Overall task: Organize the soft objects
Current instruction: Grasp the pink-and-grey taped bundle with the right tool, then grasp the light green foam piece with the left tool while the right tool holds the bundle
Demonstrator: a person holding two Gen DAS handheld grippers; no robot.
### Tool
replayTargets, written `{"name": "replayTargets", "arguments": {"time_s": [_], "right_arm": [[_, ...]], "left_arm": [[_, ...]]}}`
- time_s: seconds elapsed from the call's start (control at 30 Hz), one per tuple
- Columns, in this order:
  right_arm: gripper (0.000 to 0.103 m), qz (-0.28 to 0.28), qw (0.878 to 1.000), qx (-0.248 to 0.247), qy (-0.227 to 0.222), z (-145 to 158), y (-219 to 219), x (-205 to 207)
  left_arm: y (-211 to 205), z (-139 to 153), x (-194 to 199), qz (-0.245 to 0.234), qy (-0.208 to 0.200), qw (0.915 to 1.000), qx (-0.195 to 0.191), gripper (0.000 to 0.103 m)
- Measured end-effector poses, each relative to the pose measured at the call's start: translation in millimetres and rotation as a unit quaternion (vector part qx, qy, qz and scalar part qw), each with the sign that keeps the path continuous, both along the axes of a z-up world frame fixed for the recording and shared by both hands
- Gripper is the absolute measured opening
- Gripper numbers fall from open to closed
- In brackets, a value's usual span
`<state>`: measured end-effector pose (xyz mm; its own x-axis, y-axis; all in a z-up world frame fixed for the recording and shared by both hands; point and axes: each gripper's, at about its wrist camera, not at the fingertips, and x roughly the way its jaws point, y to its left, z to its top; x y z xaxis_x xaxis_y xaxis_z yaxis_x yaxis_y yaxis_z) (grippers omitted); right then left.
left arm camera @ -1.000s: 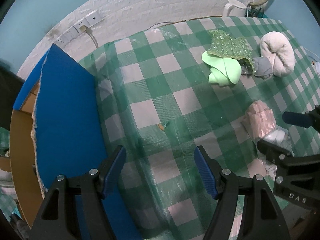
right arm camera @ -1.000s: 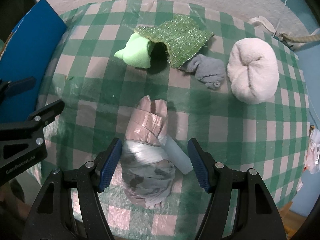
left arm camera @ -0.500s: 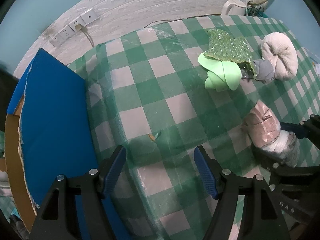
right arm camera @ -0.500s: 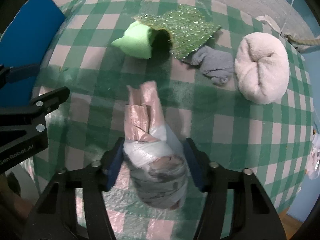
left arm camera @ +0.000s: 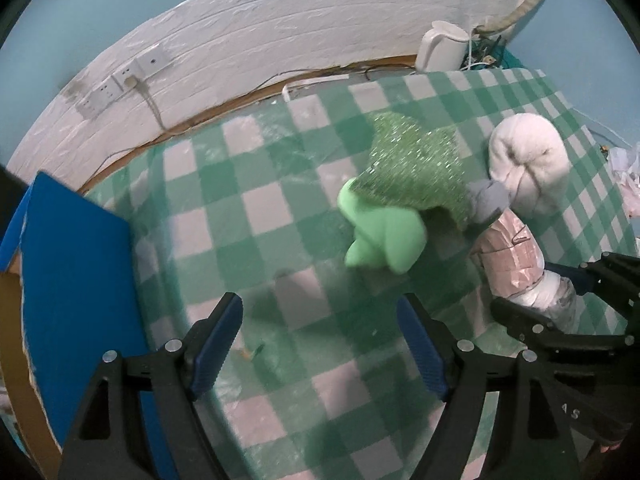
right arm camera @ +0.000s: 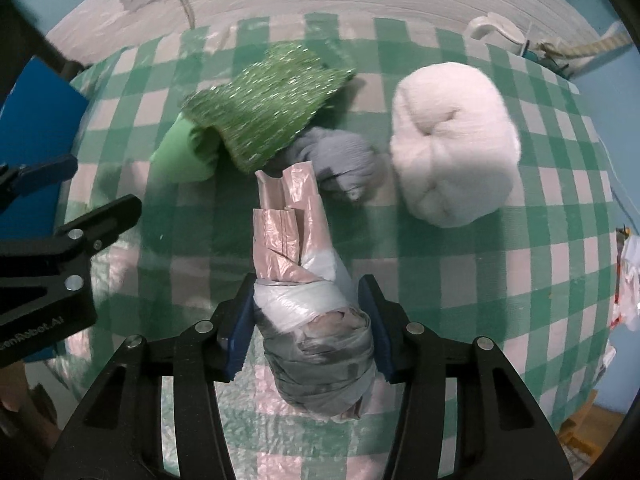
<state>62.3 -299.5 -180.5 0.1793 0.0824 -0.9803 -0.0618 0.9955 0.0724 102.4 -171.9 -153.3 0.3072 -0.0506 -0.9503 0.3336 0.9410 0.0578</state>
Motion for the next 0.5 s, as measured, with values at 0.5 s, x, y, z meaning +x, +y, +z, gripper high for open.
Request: {"name": "replayTargets", "arguments": {"time_s": [0.5], "right_arm": [[0.050, -0.028, 0.999, 0.002, -0.017, 18.3, -15.7, 2.2]], "left_arm": [[-32.0, -9.5, 13.8, -0.009, 0.010, 0.9995, -0.027, 0.081]]}}
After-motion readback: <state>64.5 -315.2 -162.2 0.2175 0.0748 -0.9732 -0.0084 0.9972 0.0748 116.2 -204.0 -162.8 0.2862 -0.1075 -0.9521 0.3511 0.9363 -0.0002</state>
